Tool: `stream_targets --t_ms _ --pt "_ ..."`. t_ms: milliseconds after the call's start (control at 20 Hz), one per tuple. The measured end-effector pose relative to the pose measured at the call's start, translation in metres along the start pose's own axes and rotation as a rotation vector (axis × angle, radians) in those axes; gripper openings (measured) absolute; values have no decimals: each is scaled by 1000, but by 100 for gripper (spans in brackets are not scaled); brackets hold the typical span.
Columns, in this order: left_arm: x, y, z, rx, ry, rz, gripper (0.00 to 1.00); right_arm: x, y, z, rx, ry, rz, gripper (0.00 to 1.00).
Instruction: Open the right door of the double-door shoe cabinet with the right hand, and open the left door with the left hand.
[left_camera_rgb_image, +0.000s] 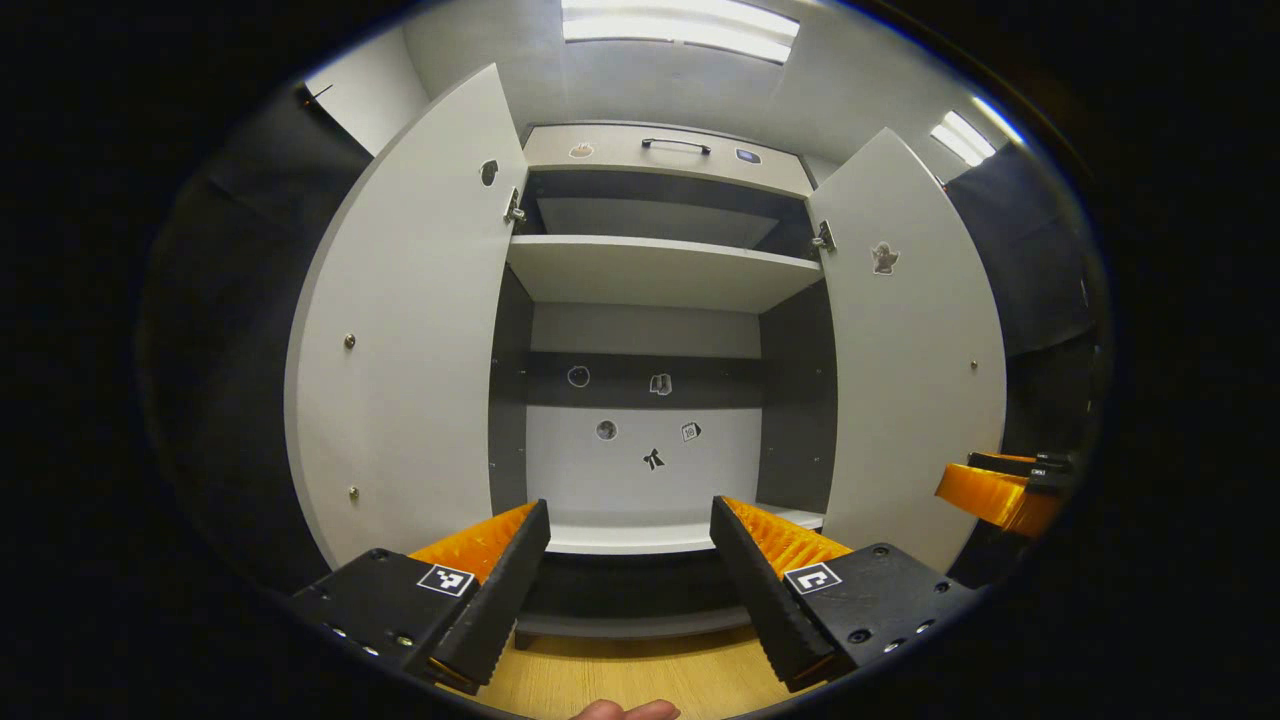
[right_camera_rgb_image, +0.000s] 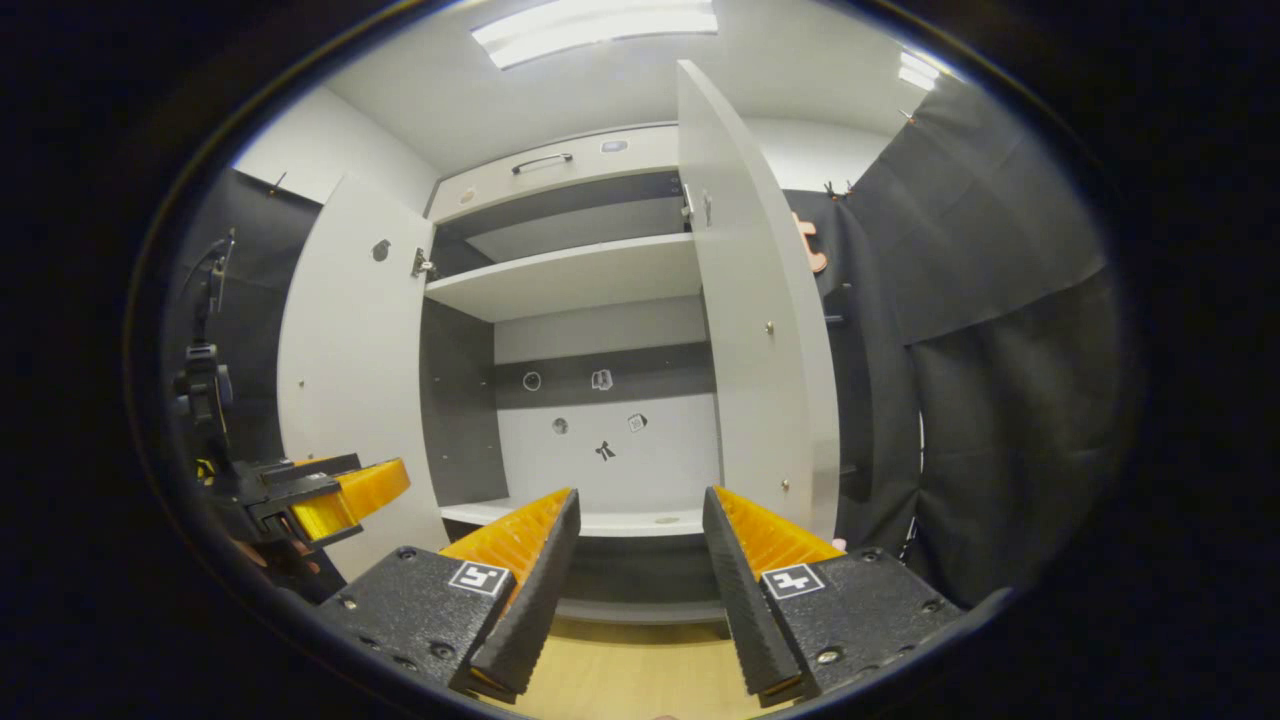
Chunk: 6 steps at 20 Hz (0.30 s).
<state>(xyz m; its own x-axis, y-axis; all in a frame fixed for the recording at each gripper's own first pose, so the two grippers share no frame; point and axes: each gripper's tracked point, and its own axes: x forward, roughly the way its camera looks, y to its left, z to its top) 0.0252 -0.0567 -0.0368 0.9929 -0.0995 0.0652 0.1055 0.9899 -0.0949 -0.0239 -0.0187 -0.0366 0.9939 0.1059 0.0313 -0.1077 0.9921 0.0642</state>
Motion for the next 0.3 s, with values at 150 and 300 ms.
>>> stream_targets --t_ms 150,300 --pt "0 1 0 4 1 2 97 1 1 0 3 0 1 78" --pt "-1 0 0 4 0 -2 97 0 2 2 -1 -6 0 77"
